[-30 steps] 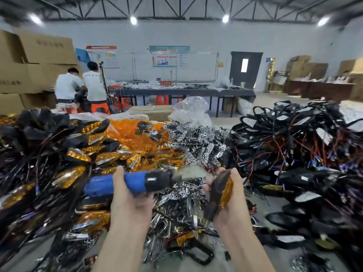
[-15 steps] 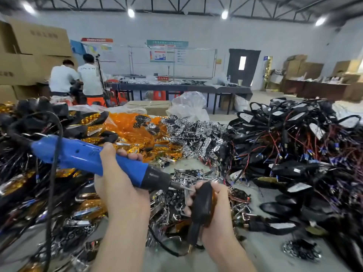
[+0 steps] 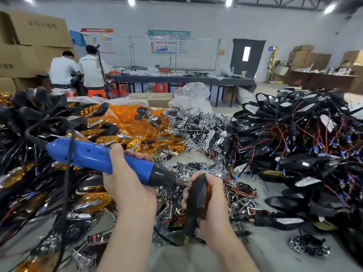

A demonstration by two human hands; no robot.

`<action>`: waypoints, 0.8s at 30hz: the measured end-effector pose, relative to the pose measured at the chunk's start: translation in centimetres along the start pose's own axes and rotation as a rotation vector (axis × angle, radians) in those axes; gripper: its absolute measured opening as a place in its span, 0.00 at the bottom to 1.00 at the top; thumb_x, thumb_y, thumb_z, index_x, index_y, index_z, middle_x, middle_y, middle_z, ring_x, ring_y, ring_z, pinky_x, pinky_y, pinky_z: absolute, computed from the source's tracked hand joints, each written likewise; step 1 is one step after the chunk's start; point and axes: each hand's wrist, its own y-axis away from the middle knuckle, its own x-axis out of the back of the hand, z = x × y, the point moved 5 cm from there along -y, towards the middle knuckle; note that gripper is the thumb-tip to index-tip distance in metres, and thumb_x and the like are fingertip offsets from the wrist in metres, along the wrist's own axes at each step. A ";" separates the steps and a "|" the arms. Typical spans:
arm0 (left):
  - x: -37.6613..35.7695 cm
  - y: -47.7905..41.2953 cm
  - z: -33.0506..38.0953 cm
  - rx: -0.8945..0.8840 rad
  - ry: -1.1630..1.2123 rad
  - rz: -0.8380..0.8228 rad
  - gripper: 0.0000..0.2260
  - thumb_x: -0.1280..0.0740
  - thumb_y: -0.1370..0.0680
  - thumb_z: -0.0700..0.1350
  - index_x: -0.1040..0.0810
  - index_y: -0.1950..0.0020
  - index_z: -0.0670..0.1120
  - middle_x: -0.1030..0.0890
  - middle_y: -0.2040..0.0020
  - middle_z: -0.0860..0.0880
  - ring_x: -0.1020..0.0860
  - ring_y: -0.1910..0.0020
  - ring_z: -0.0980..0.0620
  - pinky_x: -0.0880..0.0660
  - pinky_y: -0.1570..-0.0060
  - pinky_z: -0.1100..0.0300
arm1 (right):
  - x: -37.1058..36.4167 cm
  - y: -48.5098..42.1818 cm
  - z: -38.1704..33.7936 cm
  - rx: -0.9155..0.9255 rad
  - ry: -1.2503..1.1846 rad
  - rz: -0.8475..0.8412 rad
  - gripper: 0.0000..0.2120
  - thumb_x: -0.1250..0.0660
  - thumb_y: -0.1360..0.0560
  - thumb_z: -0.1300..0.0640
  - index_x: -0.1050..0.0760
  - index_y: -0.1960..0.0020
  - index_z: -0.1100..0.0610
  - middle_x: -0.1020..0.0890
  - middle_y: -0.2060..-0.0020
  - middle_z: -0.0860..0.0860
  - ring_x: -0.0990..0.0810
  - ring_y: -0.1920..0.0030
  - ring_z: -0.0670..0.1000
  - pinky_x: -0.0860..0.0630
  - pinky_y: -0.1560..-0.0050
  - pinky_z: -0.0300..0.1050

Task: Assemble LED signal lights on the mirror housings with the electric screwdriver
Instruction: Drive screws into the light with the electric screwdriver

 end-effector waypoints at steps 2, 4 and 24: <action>0.2 0.0 -0.2 0.010 -0.007 0.022 0.09 0.30 0.22 0.45 0.26 0.46 0.45 0.24 0.66 0.52 0.23 0.70 0.54 0.20 0.61 0.57 | 0.0 -0.1 0.0 0.015 0.025 0.004 0.16 0.41 0.27 0.44 0.21 0.64 0.51 0.23 0.70 0.53 0.26 0.73 0.51 0.27 0.71 0.44; 0.3 -0.1 -0.4 0.022 -0.010 0.039 0.08 0.30 0.22 0.45 0.26 0.47 0.45 0.23 0.67 0.53 0.23 0.70 0.55 0.20 0.62 0.57 | 0.1 -0.2 0.0 0.020 0.056 0.011 0.16 0.41 0.27 0.44 0.21 0.64 0.52 0.23 0.70 0.54 0.26 0.73 0.51 0.27 0.71 0.44; 0.7 -0.1 -0.8 0.141 -0.056 0.115 0.08 0.30 0.23 0.45 0.28 0.50 0.44 0.23 0.69 0.52 0.22 0.71 0.53 0.20 0.63 0.57 | 0.7 -0.5 -0.3 0.093 0.248 -0.012 0.20 0.42 0.29 0.38 0.24 0.58 0.55 0.23 0.69 0.57 0.25 0.70 0.54 0.28 0.64 0.47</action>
